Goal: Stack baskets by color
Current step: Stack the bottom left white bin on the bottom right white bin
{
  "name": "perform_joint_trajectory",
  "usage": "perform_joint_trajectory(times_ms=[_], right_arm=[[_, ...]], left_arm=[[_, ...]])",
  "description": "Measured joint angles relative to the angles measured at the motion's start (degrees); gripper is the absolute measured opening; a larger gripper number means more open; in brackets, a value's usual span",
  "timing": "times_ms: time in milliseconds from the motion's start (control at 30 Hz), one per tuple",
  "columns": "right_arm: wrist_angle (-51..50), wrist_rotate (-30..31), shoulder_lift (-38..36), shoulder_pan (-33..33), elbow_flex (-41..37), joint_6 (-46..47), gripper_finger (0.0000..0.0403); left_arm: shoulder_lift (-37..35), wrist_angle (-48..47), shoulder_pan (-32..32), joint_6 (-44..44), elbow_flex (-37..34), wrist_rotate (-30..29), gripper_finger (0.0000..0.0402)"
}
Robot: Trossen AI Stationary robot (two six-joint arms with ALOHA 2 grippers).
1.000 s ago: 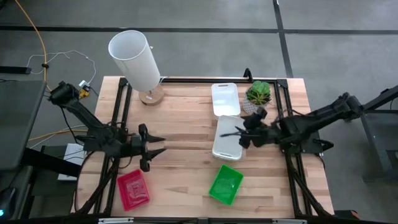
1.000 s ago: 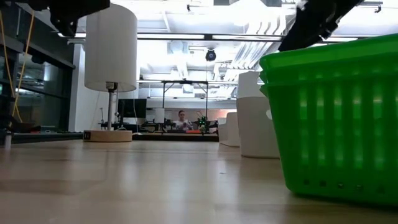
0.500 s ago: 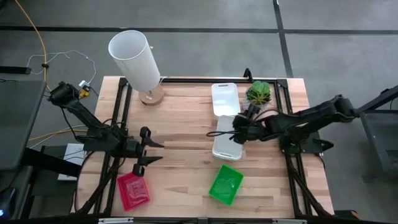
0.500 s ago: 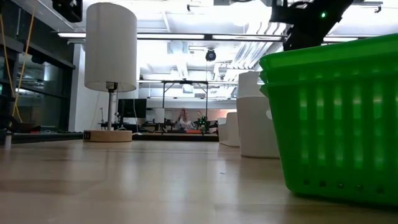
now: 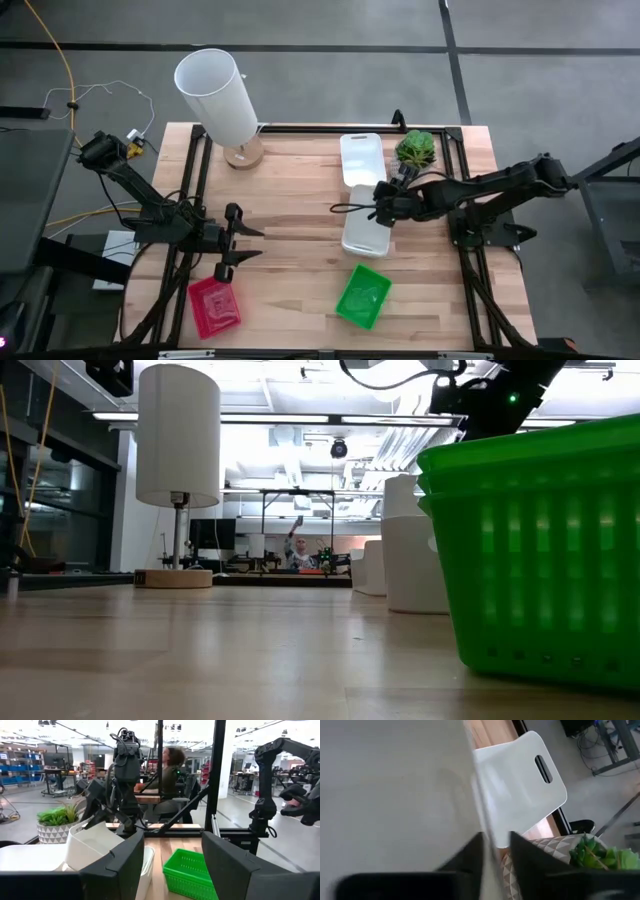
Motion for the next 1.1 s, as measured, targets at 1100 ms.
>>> perform_joint_trajectory(times_ms=[1100], right_arm=[[-7.2,-23.1,-9.5,-2.2,9.1,2.8,0.0000]], left_arm=[[0.0,-0.1,0.0,-2.0,0.1,-1.9,0.0188]])
